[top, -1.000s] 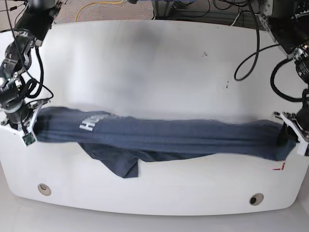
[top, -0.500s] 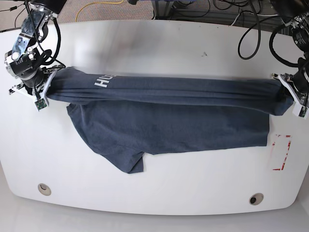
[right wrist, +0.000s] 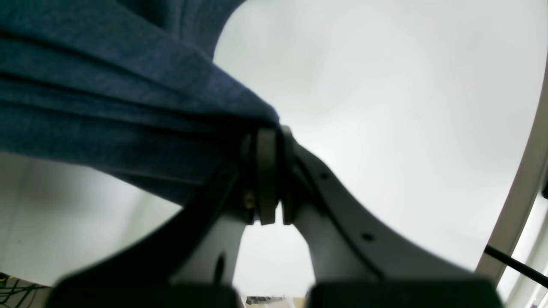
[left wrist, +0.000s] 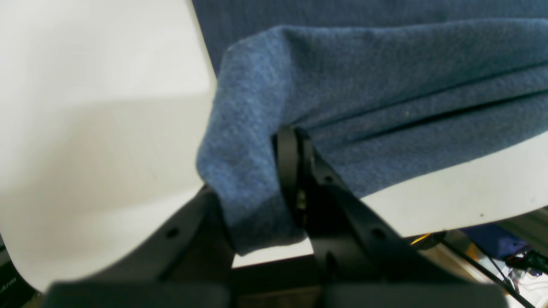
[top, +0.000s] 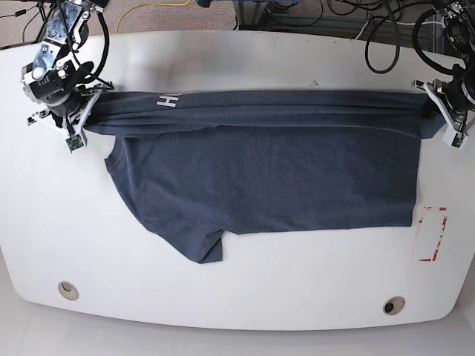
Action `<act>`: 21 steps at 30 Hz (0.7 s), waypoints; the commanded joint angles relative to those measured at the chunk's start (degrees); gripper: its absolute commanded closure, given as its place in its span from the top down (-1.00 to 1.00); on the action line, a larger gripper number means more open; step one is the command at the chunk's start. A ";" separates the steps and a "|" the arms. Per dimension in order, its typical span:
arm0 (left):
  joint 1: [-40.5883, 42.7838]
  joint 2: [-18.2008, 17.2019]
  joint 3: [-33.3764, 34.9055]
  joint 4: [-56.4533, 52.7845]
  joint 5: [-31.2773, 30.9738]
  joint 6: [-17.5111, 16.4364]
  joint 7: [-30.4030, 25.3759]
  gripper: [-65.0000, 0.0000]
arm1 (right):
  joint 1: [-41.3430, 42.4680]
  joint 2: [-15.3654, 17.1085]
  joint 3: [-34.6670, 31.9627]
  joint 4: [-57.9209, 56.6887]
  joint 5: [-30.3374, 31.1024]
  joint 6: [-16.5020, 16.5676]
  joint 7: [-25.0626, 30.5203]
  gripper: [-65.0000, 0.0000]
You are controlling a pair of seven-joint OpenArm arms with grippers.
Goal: Layout the t-shirt on the table in an organized manner, then fold the t-shirt properly
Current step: 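Lay the shirt down, dragging it flat toward the robot with both grippers, then open both grippers and release the shirt edge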
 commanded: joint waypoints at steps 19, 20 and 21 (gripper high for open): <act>0.65 -1.92 -0.55 -3.31 11.93 0.19 -0.47 -1.00 | -5.71 -2.69 -3.87 0.61 -3.29 -0.95 -0.39 -1.00; 0.74 -2.01 -0.55 -3.31 11.93 0.19 -0.47 -1.00 | -6.14 -2.78 -3.87 0.61 -3.29 -0.95 -0.39 -1.00; 0.74 -2.01 -0.55 -3.31 11.93 0.19 -0.47 -1.00 | -6.50 -3.04 -3.96 0.61 -3.29 -0.95 -0.39 -1.00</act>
